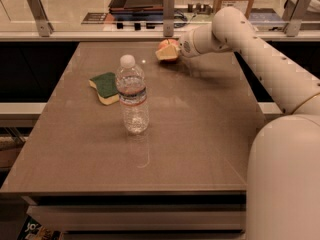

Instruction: Move apple near water bottle

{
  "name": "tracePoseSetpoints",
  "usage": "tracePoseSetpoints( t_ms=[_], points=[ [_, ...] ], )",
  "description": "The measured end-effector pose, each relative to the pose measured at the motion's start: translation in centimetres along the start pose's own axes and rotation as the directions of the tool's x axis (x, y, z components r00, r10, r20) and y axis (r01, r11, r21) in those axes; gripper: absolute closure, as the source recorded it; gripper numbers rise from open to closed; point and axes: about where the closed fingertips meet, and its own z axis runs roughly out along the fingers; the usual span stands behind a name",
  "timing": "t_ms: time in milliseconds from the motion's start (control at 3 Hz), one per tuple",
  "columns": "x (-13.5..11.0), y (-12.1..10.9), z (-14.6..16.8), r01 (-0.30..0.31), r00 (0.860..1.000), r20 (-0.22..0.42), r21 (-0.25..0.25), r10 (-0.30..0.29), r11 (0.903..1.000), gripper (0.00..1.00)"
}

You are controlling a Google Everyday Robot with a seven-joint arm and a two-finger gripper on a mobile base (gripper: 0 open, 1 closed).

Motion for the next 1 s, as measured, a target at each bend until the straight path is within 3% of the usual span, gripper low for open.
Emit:
tracePoseSetpoints(
  t_ms=[1000],
  points=[
    [-0.09,0.03,-0.04,0.000,1.000,0.000,0.000,0.000,1.0000,1.00]
  ],
)
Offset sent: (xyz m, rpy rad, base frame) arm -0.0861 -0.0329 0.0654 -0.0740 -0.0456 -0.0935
